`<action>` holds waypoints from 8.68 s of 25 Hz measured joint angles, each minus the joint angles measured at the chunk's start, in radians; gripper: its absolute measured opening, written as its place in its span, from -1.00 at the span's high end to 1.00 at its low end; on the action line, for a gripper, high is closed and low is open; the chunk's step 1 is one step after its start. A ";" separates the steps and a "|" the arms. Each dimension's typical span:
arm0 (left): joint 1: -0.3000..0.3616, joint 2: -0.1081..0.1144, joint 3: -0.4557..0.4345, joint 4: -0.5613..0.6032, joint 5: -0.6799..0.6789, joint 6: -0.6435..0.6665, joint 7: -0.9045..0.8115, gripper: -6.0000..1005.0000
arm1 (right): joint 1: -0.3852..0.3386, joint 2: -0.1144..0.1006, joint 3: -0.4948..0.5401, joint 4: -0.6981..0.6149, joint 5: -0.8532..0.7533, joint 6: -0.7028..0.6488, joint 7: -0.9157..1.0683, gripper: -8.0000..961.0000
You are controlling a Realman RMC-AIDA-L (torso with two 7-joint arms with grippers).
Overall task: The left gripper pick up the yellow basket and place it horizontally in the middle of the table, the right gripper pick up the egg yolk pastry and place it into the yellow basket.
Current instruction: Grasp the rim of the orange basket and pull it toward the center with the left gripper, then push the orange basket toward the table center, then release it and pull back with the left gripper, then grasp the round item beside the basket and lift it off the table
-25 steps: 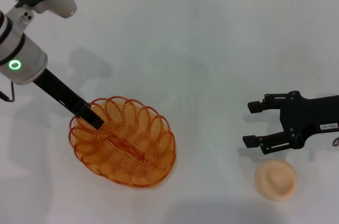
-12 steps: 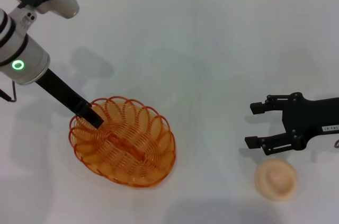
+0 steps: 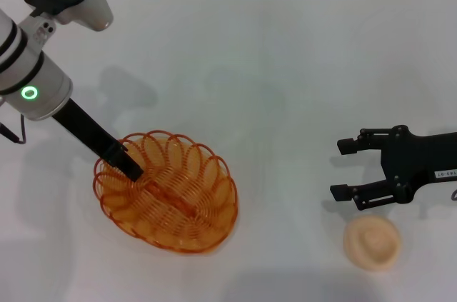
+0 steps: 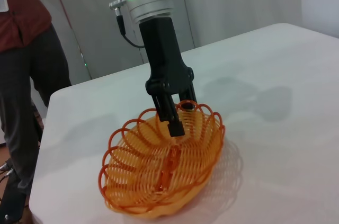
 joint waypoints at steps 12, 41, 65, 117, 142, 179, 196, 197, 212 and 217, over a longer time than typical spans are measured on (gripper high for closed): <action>0.000 -0.001 0.004 0.000 0.000 0.000 -0.008 0.07 | -0.003 0.000 0.000 0.000 0.000 -0.001 -0.008 -0.73; -0.014 0.006 -0.001 0.012 -0.101 -0.046 -0.142 0.78 | -0.002 -0.001 0.002 -0.006 0.011 -0.001 -0.008 -0.72; -0.001 0.005 -0.098 -0.061 -0.204 -0.148 -0.340 0.82 | -0.006 -0.005 0.019 -0.012 0.014 -0.037 -0.010 -0.72; 0.009 -0.030 -0.099 -0.110 -0.300 -0.228 -0.217 -0.26 | -0.009 -0.006 0.028 -0.012 0.013 -0.064 -0.011 -0.70; 0.207 0.036 -0.093 0.026 -0.605 -0.108 0.411 -0.77 | -0.061 -0.002 0.029 -0.091 -0.008 -0.050 0.058 -0.69; 0.250 0.004 -0.098 0.136 -0.590 0.060 0.564 -0.73 | -0.108 -0.001 -0.047 -0.169 -0.183 -0.009 0.239 -0.38; 0.253 0.002 -0.100 0.138 -0.595 0.057 0.564 -0.71 | -0.102 -0.002 -0.063 -0.168 -0.195 -0.030 0.242 0.28; 0.253 0.002 -0.100 0.138 -0.595 0.057 0.564 -0.71 | -0.102 -0.002 -0.063 -0.168 -0.195 -0.030 0.242 0.42; 0.269 0.007 -0.101 0.139 -0.605 0.058 0.565 -0.69 | -0.096 -0.001 -0.061 -0.199 -0.176 -0.056 0.247 0.89; 0.281 0.009 -0.101 0.140 -0.605 0.065 0.571 -0.68 | -0.076 0.000 -0.061 -0.218 -0.143 -0.060 0.248 0.91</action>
